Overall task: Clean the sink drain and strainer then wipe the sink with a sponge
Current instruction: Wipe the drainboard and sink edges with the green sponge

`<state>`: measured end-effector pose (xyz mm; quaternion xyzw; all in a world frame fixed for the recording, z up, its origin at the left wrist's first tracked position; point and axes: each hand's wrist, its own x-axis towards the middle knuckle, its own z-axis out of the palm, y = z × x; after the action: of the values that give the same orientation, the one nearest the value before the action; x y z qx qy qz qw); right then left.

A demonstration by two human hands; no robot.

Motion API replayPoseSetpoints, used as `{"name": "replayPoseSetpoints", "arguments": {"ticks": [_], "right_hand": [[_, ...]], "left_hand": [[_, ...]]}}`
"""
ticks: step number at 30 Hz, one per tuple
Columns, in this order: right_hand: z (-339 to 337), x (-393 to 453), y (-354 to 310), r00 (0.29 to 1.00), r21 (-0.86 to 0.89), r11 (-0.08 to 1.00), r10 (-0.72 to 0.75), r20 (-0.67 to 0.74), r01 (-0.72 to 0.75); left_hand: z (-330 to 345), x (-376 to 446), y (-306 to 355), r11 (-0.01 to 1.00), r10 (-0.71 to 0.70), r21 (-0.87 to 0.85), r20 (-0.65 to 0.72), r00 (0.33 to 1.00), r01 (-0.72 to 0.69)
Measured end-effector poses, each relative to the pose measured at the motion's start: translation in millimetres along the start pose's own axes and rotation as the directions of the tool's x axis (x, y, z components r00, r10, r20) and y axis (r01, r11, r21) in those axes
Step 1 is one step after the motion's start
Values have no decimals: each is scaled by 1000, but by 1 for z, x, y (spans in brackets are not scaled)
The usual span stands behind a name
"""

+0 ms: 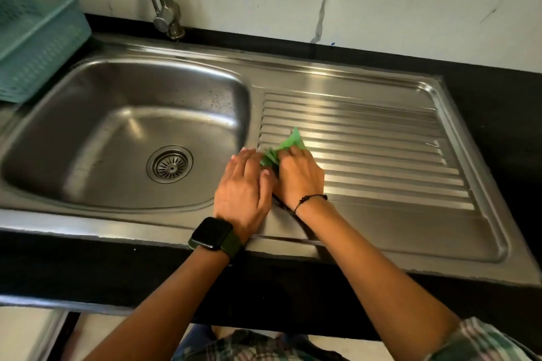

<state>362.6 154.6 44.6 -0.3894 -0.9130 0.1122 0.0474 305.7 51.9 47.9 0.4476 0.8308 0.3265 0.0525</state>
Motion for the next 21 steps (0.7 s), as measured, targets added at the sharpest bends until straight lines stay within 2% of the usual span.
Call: {"name": "replayPoseSetpoints", "arguments": {"ticks": [2, 4, 6, 9, 11, 14, 17, 19, 21], "right_hand": [[-4, -8, 0, 983, 39, 982, -184, 21, 183], [-5, -28, 8, 921, 21, 921, -389, -13, 389], [-2, -38, 14, 867, -59, 867, -498, -35, 495], [6, -23, 18, 809, -64, 808, -579, 102, 586], [10, -3, 21, 781, -54, 793, -582, 227, 607], [19, 33, 19, 778, -107, 781, -581, 241, 616], [20, 88, 15, 841, -115, 834, -526, 127, 539], [13, 133, 19, 917, -31, 916, -399, 30, 400], [5, 175, 26, 962, -6, 962, -274, 0, 274]], "left_hand": [[-2, 0, 0, 1000, 22, -6, -41, 999, -22], [-3, 0, 0, 1000, 18, -15, -71, 997, -19], [-2, 2, 0, 1000, 19, -17, -97, 995, -21], [-1, 2, -1, 999, 36, 7, -114, 993, -36], [0, 3, -2, 999, 50, 24, -106, 993, -48], [2, 4, -2, 997, 68, 39, -72, 995, -65], [3, 4, -3, 996, 68, 67, -42, 997, -65], [5, 4, -3, 994, 78, 84, -18, 997, -76], [8, 4, -4, 993, 77, 87, 9, 997, -77]]}}
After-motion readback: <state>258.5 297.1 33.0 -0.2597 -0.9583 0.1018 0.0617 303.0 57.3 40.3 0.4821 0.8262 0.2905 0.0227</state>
